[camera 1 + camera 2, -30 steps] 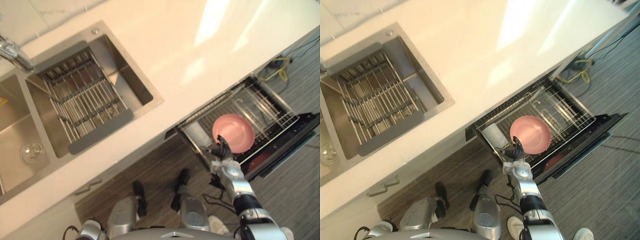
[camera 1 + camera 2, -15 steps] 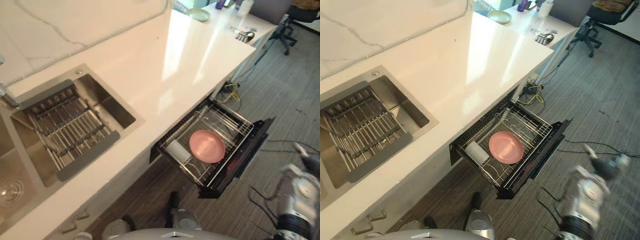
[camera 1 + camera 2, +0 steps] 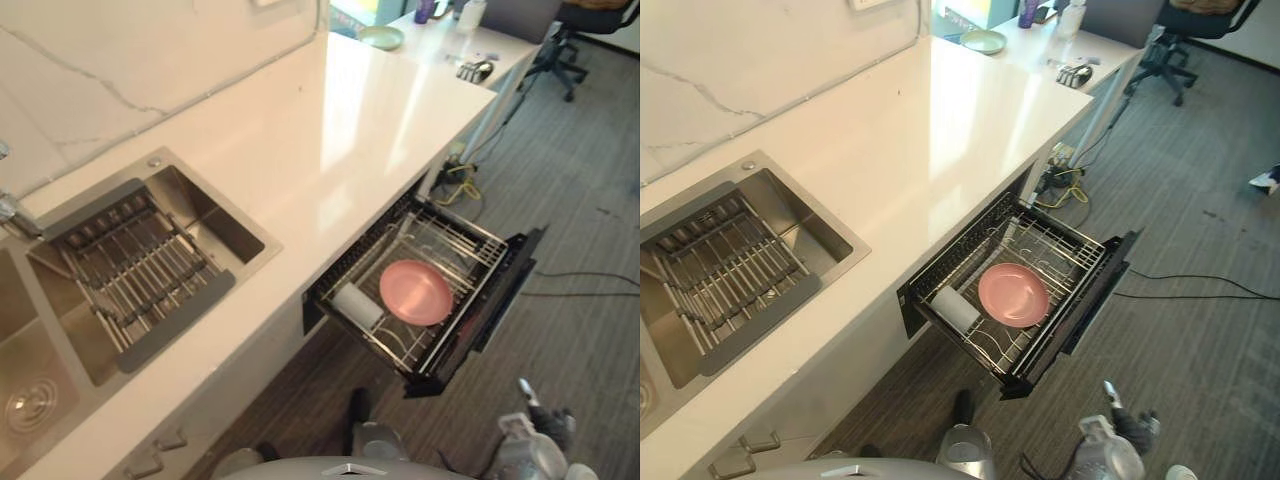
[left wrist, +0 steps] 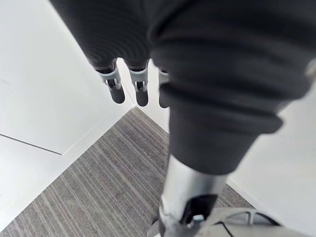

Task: Walk over to the sink, pick up the cup, carry it to the dishwasher, place the cup inside the dishwasher, then close the dishwasher door

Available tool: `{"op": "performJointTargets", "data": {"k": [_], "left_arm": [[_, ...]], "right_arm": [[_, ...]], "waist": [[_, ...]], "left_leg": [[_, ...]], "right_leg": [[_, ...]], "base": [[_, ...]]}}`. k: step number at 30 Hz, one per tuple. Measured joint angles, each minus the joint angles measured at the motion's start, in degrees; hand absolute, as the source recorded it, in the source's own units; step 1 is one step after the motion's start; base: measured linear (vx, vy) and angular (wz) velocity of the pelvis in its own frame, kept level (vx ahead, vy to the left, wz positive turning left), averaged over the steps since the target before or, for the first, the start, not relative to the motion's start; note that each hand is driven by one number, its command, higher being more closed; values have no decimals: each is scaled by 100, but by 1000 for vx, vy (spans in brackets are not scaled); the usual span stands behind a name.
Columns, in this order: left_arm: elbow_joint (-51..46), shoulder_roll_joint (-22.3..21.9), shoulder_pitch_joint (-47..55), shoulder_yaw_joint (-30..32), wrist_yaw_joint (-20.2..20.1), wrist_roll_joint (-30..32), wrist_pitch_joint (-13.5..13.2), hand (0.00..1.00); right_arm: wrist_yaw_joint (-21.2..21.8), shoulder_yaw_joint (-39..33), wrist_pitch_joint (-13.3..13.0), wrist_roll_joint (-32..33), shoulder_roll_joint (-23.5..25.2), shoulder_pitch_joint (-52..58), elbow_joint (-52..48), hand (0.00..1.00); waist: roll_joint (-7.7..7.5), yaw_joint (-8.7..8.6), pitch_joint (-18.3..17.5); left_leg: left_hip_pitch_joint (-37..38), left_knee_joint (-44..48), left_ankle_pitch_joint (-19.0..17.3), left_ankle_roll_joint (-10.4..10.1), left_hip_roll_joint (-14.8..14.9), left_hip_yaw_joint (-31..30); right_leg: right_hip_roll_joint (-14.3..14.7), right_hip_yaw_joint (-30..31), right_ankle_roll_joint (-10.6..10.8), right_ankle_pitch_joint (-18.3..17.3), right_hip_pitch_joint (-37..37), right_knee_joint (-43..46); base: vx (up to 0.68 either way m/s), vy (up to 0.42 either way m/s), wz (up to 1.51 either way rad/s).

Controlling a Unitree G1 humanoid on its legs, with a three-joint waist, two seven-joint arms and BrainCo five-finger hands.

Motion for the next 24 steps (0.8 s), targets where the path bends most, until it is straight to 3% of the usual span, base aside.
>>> {"op": "performJointTargets", "data": {"k": [5, 7, 12, 14, 15, 17, 19, 20, 24], "left_arm": [[-8, -84, -162, 173, 16, -169, -16, 0], [3, -126, -184, 172, -7, -172, -18, 0], [153, -247, -185, 172, -117, -288, -95, 0], [153, -282, -185, 172, -227, -287, -208, 0], [152, -300, -185, 172, -253, -287, -219, 0], [166, -417, -185, 168, -403, -286, -223, 0], [164, -480, -196, 164, -449, -287, -223, 0], [166, -487, -217, 162, -493, -288, -221, 0], [190, -488, -211, 145, -507, -303, -198, 0]], "right_arm": [[-40, 606, -145, 241, 42, -696, 526, 0], [-59, 740, -134, 262, -117, -905, 686, 0], [-336, 1161, -360, 349, -420, -1478, 752, 0], [-685, 1337, -398, -244, -396, -1907, 720, 0], [-734, 1394, -366, -460, -398, -2018, 687, 0], [-859, 1537, -151, -1152, -451, -2477, 600, 0], [-840, 1750, -19, -1317, -589, -2684, 596, 0], [-659, 1855, 41, -1352, -765, -2816, 594, 0], [-112, 2095, 192, -923, -1052, -3106, 610, 0]], "waist": [[213, 163, 159], [218, 189, 343], [385, 272, 503], [528, 290, 580], [568, 297, 606], [785, 344, 723], [880, 368, 766], [962, 429, 848], [976, 559, 926]], "left_leg": [[-155, -210, 260, 72, -73, -361], [-178, -249, 330, 68, -100, -474], [-287, -346, 587, -112, -200, -631], [-358, -345, 741, -205, -210, -656], [-378, -345, 776, -219, -209, -661], [-472, -336, 787, -212, -147, -736], [-579, -357, 732, -227, -113, -833], [-613, -377, 725, -228, -74, -867], [-773, -403, 742, -244, -24, -1091]], "right_leg": [[-82, -357, 25, 6, -15, 36], [-113, -494, 34, 27, -27, 38], [-225, -693, 35, 15, -65, 40], [-261, -819, 11, -74, -74, 39], [-269, -872, 6, -76, -77, 39], [-264, -1000, -41, -100, -159, 161], [-272, -1115, -80, -128, -247, 286], [-292, -1227, -124, -158, -236, 375], [-302, -1526, -213, -221, -248, 478]], "base": [[29, 11, 42], [37, 21, 36], [-12, 7, 21], [-86, -25, 18], [-115, -35, 17], [-144, -36, 15], [-145, -18, 33], [-134, -10, 48], [-78, -18, 41]]}}
